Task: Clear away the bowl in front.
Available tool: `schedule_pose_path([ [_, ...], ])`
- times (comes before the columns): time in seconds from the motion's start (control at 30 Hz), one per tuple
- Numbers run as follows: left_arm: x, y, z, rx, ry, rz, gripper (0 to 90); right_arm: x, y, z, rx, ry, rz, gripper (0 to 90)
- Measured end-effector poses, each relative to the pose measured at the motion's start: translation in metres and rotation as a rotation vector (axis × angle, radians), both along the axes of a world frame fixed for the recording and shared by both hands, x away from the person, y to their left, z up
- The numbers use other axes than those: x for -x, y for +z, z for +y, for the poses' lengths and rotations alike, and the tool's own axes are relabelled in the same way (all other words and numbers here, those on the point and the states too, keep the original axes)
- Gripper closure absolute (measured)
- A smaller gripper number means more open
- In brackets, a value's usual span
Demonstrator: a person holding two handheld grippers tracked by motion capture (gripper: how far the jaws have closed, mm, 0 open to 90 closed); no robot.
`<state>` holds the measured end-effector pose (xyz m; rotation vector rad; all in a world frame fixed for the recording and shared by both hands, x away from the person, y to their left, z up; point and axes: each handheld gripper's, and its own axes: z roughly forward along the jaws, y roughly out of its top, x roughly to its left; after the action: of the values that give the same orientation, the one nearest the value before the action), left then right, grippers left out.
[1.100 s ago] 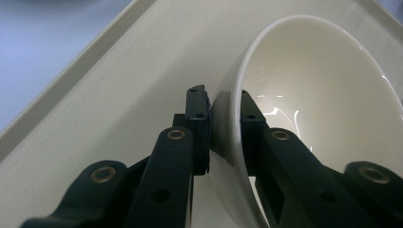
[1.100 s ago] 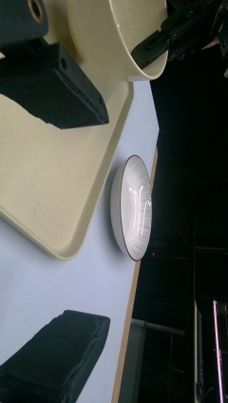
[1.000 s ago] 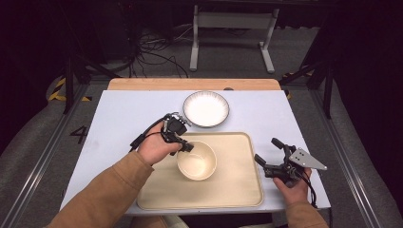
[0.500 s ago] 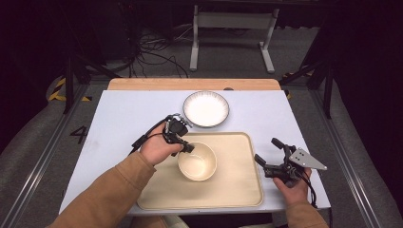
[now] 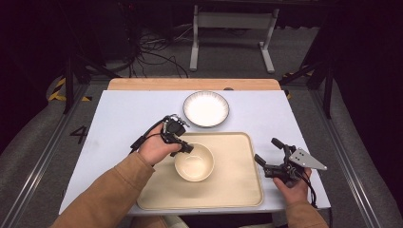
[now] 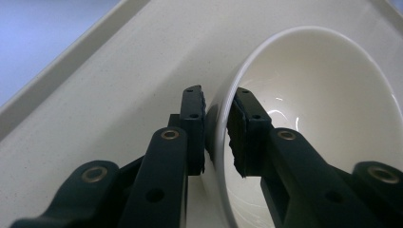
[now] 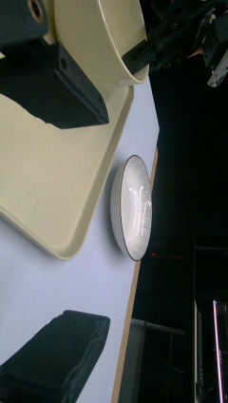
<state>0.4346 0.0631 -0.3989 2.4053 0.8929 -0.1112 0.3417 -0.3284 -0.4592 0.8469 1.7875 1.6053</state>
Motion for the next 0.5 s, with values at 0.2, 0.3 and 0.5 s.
schedule_pose_path([
  [0.2,-0.0021,-0.0046,0.0045,-0.010,0.012,0.014,77.0,-0.0001,0.0000,0.0000,-0.001,0.000,0.000,6.1],
  [0.3,-0.0022,-0.0044,0.0058,-0.004,0.021,0.021,76.5,-0.0001,0.0000,-0.0002,-0.001,0.000,0.001,6.0],
  [0.5,-0.0001,-0.0020,0.0091,0.019,0.033,-0.024,64.9,-0.0001,0.0000,-0.0001,0.000,0.000,0.001,6.1],
])
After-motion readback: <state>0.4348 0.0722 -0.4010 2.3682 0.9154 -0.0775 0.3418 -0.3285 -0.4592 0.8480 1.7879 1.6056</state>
